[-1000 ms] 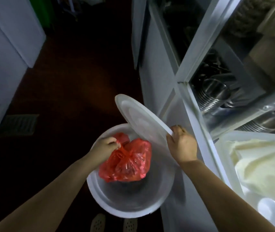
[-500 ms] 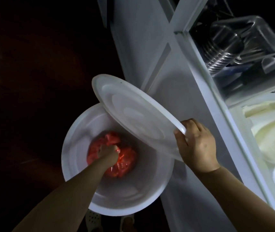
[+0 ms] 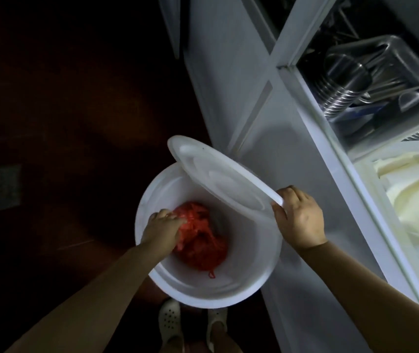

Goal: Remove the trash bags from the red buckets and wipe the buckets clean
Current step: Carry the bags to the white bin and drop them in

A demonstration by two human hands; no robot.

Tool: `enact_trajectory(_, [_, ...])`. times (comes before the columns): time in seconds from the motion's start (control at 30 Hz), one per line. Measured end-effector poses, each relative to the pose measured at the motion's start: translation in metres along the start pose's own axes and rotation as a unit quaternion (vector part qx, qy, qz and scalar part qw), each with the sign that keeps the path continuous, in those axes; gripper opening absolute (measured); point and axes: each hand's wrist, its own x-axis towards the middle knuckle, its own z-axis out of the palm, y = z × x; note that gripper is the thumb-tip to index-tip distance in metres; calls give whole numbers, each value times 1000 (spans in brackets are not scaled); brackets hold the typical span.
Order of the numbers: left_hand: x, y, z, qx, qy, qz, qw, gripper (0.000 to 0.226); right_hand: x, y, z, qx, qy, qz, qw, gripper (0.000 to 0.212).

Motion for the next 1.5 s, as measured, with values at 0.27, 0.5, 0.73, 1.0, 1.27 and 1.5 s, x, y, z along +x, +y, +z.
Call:
enact_trajectory(0.27, [-44,26,-109,43,281,73,956,54,-44,-42,11,-16,-42,-19,999,14])
enact_trajectory(0.5, [-62,5,-67,175,93,194,961,45,-92,-79,39,-23,-131,-64,989,23])
enact_trajectory(0.73, [-102,-18,-4,153,-62,208,964,43,-161,-92,63,-17,-245,-132,960,24])
enact_trajectory(1.0, [-114,-40,89,236,-34,269,933,31,-210,-76,120,56,-374,-131,916,48])
enact_trajectory(1.27, [-100,-55,158,275,34,246,929,35,-236,-61,180,7,-345,-180,921,43])
enact_trajectory(1.5, [-92,-44,181,228,55,144,961,47,-237,-47,202,11,-305,-115,945,57])
